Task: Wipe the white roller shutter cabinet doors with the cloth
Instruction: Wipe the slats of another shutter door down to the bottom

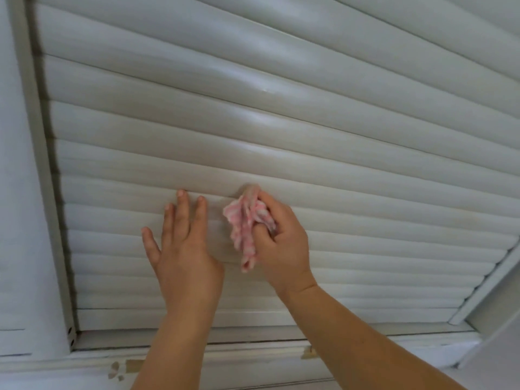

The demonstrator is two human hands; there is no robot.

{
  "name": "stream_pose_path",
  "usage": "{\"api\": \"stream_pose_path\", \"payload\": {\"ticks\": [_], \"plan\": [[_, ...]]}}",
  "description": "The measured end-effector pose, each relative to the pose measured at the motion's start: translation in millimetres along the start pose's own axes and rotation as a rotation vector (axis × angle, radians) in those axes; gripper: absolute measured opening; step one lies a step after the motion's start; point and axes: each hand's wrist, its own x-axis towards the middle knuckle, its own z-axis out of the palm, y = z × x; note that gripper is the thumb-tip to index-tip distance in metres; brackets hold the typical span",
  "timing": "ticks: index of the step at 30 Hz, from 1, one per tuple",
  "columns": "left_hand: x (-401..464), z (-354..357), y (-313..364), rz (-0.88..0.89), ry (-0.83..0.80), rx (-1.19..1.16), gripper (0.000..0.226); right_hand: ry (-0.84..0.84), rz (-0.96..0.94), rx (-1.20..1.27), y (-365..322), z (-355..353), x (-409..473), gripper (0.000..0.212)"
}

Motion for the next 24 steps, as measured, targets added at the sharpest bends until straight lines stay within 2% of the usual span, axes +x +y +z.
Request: {"api": "stream_pose_path", "payload": {"ticks": [1, 3, 6, 8, 16, 24], "plan": [[-0.7, 1.2, 3.1, -0.008, 0.004, 0.004, 0.091, 0.039, 0.085, 0.094, -2.7, -15.1, 0.7, 0.032], [-2.6, 3.1, 7.2, -0.042, 0.006, 0.005, 0.094, 0.247, 0.202, 0.176, 1.9, -47.7, 3.4, 0.039], [-5.0, 6.3, 13.8, -0.074, 0.02, -0.018, 0.094, 0.616, 0.307, 0.103, 27.0, -90.8, 18.6, 0.033], [-5.0, 9.0, 16.4, -0.081, 0.026, -0.022, 0.094, 0.699, 0.386, 0.049, 41.4, -102.4, 30.4, 0.029], [-4.4, 19.1, 21.5, -0.08, 0.057, -0.077, 0.091, 0.628, 0.304, -0.106, 32.9, -62.3, 41.3, 0.033], [-2.7, 22.1, 19.9, -0.055, 0.091, -0.097, 0.089, 0.216, -0.049, -0.141, 1.4, -7.4, 29.7, 0.021]]}}
